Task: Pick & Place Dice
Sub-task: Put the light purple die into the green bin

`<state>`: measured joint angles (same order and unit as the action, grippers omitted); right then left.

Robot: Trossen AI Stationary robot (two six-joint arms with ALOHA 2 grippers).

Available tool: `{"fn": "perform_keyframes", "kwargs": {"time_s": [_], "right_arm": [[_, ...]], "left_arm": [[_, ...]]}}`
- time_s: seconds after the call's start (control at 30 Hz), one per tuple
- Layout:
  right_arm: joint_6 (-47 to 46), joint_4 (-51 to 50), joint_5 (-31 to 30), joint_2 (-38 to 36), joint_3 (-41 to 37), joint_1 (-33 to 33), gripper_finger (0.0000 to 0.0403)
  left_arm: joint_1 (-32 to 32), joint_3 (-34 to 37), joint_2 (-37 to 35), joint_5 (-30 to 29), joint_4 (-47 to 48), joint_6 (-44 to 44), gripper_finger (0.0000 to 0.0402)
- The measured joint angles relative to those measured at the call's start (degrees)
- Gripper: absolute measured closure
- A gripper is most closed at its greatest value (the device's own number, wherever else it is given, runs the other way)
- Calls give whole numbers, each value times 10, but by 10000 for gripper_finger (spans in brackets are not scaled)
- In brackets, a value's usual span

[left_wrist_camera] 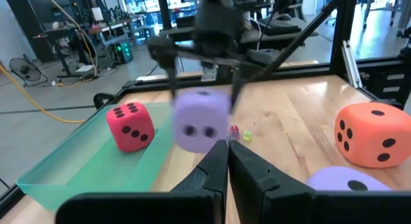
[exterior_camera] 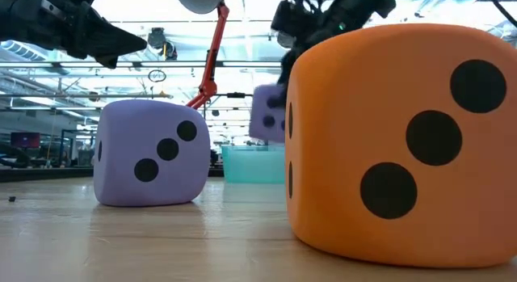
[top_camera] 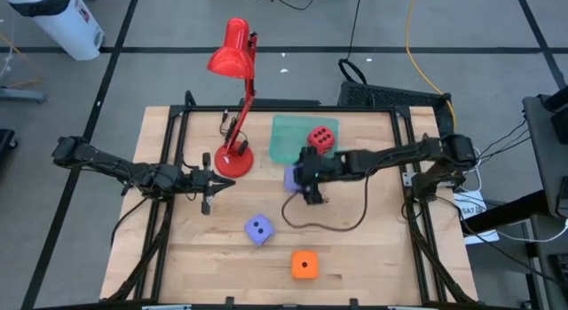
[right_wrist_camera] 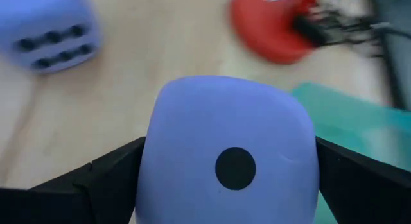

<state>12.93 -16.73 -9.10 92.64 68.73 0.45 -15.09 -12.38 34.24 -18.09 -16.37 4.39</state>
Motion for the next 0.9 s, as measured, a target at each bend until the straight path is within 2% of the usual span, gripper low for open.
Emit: {"fn": "perform_keyframes", "kwargs": {"time_s": [0.17, 0.23, 0.4, 0.5, 0.6, 0.77, 0.9], "right_arm": [[23, 44, -66, -25, -1, -47, 8], [27, 65, -68, -25, 1, -75, 8], [30, 135, -33, 16, 0, -143, 7], [36, 166, 18, 38, 1, -173, 6], [45, 155, 34, 52, -1, -196, 4], [18, 174, 100, 63, 0, -216, 3], [70, 181, 99, 62, 2, -206, 3]], "left_arm": [[0, 0, 0, 0, -2, 4, 376], [0, 0, 0, 0, -2, 4, 376], [0, 0, 0, -2, -2, 5, 376], [0, 0, 0, -2, 1, 5, 376], [0, 0, 0, -2, 0, 6, 376], [1, 0, 0, 0, 13, 5, 376], [1, 0, 0, -2, 15, 1, 376]]}}
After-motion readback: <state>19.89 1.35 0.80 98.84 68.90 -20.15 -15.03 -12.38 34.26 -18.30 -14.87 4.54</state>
